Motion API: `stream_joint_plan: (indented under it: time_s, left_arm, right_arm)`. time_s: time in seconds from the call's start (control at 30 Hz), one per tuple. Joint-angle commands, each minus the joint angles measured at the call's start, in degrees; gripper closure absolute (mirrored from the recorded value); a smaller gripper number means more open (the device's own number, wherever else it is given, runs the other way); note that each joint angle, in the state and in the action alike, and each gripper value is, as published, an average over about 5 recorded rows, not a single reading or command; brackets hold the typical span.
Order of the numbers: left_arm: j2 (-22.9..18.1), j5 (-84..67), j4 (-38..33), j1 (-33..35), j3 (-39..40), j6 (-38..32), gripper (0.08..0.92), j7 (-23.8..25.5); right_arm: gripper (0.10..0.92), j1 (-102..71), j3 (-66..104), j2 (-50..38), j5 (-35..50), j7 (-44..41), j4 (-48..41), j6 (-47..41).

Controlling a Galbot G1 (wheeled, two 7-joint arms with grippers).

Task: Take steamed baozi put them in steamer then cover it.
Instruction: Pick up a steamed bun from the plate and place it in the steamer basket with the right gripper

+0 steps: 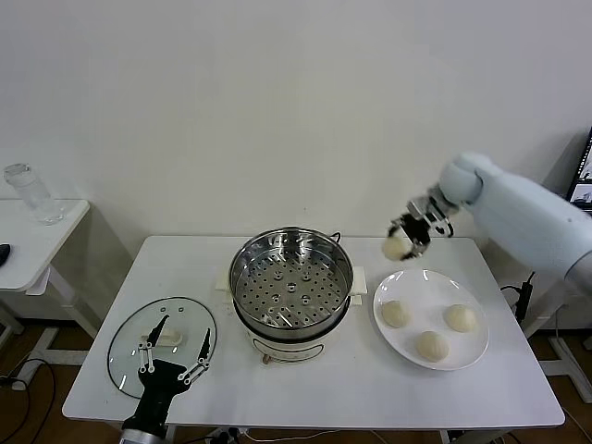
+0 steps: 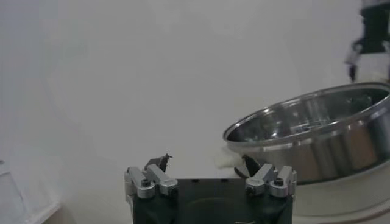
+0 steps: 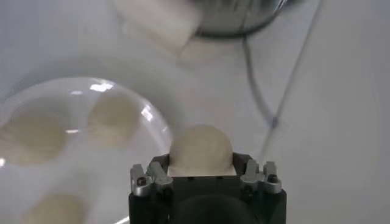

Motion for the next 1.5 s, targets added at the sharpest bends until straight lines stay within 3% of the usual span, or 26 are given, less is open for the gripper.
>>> stream_joint_plan:
  time_s: [0.03,0.27,0.67,1.17,1.5]
  left_arm:
    - [-0.02,0.00,-0.33,0.12,-0.08,0.00,0.177,-0.08]
    - [-0.15,-0.15,-0.82,0.42,-0.42,0.00,0.177,-0.26]
    - [-0.41,-0.46,-1.31,1.02,-1.08,-0.44,0.177,-0.26]
    - [-0.59,-0.65,-2.18,2.48,-2.56,-1.41,0.177,-0.32]
    - [-0.75,-0.27,-2.58,2.60,-2.80,-1.11,0.177,-0.36]
  right_arm:
    - [0.330,10.60,-5.42,4.82,2.19,-0.13,9.76,6.56]
    - [0.338,7.37,-6.12,12.89,-4.48,-0.17,10.69,11.12]
    - [0.339,-3.01,-2.77,23.29,-22.71,1.12,-1.49,17.87]
    - [0.323,-6.51,-2.56,26.04,-25.47,0.55,-6.60,17.47]
    - [0.209,-7.80,-1.65,26.37,-24.65,1.88,-7.97,18.45]
